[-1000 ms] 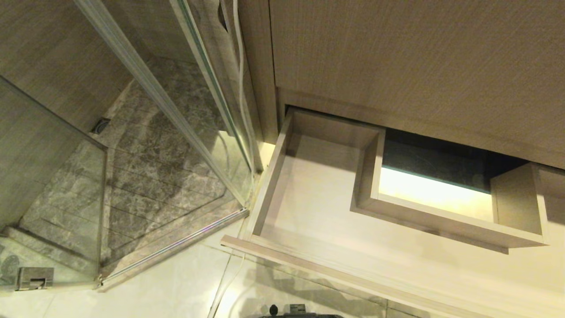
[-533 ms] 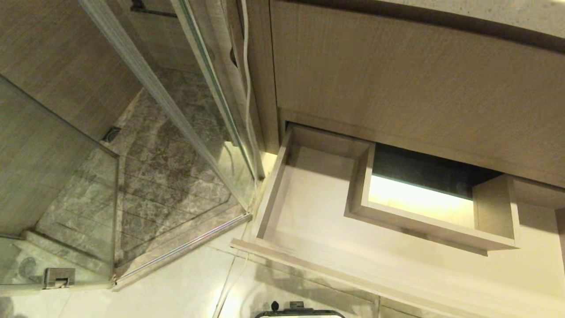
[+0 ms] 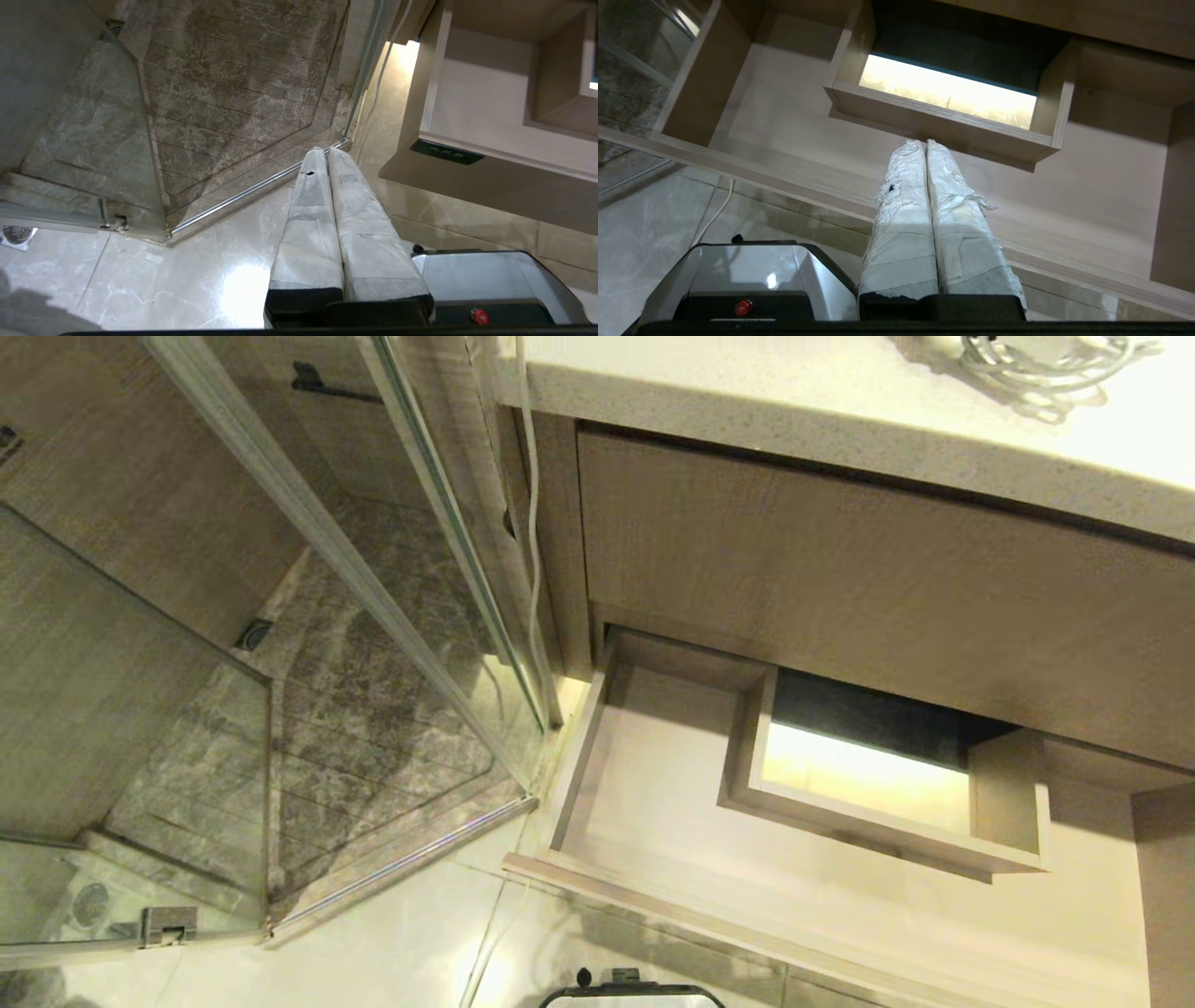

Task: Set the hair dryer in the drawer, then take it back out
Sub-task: Pick up the hairdryer

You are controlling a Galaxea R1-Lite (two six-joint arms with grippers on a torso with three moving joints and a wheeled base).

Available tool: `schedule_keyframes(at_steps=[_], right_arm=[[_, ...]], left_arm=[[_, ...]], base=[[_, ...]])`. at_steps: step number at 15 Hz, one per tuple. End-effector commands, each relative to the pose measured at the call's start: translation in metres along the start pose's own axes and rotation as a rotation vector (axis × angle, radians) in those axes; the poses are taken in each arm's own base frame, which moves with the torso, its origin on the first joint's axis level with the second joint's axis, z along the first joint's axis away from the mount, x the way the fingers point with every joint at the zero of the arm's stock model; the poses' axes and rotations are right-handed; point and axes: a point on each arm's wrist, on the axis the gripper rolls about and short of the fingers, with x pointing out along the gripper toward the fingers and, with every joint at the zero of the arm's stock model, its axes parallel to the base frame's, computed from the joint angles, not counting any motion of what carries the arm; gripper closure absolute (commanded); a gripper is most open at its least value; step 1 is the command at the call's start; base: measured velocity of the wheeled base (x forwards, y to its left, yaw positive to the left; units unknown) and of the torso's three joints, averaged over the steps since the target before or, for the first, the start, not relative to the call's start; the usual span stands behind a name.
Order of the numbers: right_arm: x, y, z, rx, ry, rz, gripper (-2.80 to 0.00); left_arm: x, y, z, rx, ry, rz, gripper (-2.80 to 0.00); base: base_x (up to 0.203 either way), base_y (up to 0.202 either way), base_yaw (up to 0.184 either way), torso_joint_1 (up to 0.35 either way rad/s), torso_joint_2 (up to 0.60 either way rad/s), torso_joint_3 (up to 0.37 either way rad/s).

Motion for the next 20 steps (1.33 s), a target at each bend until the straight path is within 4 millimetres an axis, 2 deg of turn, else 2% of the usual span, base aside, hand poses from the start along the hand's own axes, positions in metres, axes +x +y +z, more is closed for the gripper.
schedule_keyframes(at_steps=[1, 10, 16, 20], right_arm=[[0.0, 0.0, 0.0, 0.0, -0.001, 0.0, 0.0], [0.0, 0.0, 0.0003, -0.003, -0.004, 0.0, 0.0], [0.0, 0.0, 0.0, -0.006, -0.001, 0.002, 0.0], [0.0, 0.0, -0.0001, -0.002, 0.001, 0.002, 0.0]], left_arm=[[0.0001, 0.0, 0.0001, 0.0, 0.001, 0.001, 0.0], [0.0001, 0.0, 0.0001, 0.0, 0.001, 0.001, 0.0], [0.0001, 0.0, 0.0001, 0.001, 0.001, 0.001, 0.0], [0.0001, 0.0, 0.0001, 0.0, 0.001, 0.001, 0.0]], base=[[0.0, 0.0, 0.0, 0.293, -0.55, -0.263], [0.0, 0.0, 0.0, 0.289, -0.56, -0.274], [0.0, 0.0, 0.0, 0.18, -0.35, -0.168], [0.0, 0.0, 0.0, 0.011, -0.03, -0.009]])
